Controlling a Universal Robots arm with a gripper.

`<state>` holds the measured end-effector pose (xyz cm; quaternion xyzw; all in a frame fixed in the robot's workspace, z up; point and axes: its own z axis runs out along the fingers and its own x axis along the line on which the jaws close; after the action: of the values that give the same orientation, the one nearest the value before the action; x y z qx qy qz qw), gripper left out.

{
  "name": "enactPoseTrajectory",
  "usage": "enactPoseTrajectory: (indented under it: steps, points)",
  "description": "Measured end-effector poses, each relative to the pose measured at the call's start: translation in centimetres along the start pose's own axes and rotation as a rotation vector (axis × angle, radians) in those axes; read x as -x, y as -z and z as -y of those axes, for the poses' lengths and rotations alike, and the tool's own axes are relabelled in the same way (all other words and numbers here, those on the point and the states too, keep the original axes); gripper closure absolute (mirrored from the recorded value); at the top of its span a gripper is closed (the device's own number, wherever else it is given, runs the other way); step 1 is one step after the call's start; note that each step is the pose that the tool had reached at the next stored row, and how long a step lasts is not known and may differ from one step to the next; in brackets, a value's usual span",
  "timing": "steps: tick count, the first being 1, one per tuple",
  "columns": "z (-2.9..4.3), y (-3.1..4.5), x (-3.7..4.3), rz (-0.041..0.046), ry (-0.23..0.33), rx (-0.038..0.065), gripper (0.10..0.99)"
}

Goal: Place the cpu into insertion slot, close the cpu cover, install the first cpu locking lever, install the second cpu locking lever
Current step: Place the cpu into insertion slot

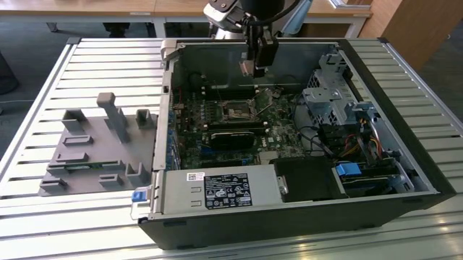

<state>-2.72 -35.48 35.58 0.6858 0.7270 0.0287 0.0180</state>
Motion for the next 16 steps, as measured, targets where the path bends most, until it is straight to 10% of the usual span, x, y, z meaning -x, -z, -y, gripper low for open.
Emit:
enactPoseTrajectory:
  steps: [16]
  points:
    - [0.22,-2.53,-0.78,0.0016,-0.018,-0.021,0.549]
